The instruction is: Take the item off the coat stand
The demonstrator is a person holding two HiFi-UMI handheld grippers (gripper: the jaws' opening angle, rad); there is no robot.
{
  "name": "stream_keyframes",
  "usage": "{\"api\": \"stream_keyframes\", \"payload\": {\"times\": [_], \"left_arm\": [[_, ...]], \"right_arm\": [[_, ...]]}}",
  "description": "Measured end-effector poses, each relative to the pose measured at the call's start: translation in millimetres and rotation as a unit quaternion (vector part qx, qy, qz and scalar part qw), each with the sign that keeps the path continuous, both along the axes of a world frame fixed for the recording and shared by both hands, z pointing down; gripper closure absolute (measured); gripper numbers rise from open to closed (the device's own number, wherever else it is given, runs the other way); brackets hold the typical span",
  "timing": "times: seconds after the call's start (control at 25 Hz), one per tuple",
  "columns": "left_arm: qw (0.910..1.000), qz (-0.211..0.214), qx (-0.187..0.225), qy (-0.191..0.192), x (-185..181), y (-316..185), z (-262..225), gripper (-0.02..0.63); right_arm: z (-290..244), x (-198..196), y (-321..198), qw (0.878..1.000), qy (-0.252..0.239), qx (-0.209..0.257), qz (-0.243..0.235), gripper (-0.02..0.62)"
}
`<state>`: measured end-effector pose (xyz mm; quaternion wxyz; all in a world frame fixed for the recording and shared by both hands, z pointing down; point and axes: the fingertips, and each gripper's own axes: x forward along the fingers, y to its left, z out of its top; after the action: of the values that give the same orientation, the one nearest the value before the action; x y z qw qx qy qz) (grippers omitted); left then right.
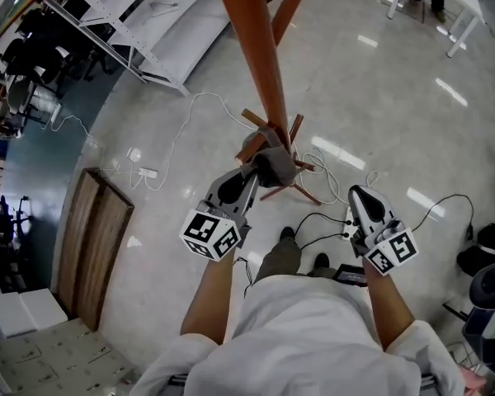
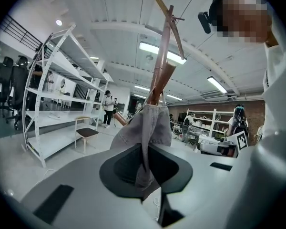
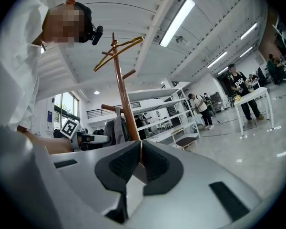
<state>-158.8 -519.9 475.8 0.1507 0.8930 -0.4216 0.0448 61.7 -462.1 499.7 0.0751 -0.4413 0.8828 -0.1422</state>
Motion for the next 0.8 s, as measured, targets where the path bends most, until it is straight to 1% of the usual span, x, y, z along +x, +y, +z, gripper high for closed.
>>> {"api": "stream_keyframes", "payload": {"times": [0.16,0.36,0.44,0.64,0.8], "left_arm": [[0.9999,-0.008,0.005,0.007,-1.9,1.4,-4.8,0.572],[0.9995,-0.017,0.021,0.014,-3.8,12.8,-26.4,0.578],[0.9992,-0.024,0.029,0.016,-4.5,24.7,-39.3,0.579],[0.9969,-0.042,0.066,0.01,-13.0,58.3,-71.3,0.58],[0.9948,-0.061,0.081,0.005,-18.3,89.8,-85.9,0.58]], "right_arm": [[1.1,11.0,2.5,1.0,-0.001,-0.001,0.007,0.569],[1.7,21.6,8.8,1.0,-0.008,-0.007,0.009,0.569],[-1.8,24.1,16.3,1.0,-0.011,-0.005,0.007,0.569],[-6.4,26.1,39.9,1.0,-0.018,0.003,-0.005,0.569],[-6.4,34.0,66.7,0.999,-0.033,0.006,-0.011,0.569]]}}
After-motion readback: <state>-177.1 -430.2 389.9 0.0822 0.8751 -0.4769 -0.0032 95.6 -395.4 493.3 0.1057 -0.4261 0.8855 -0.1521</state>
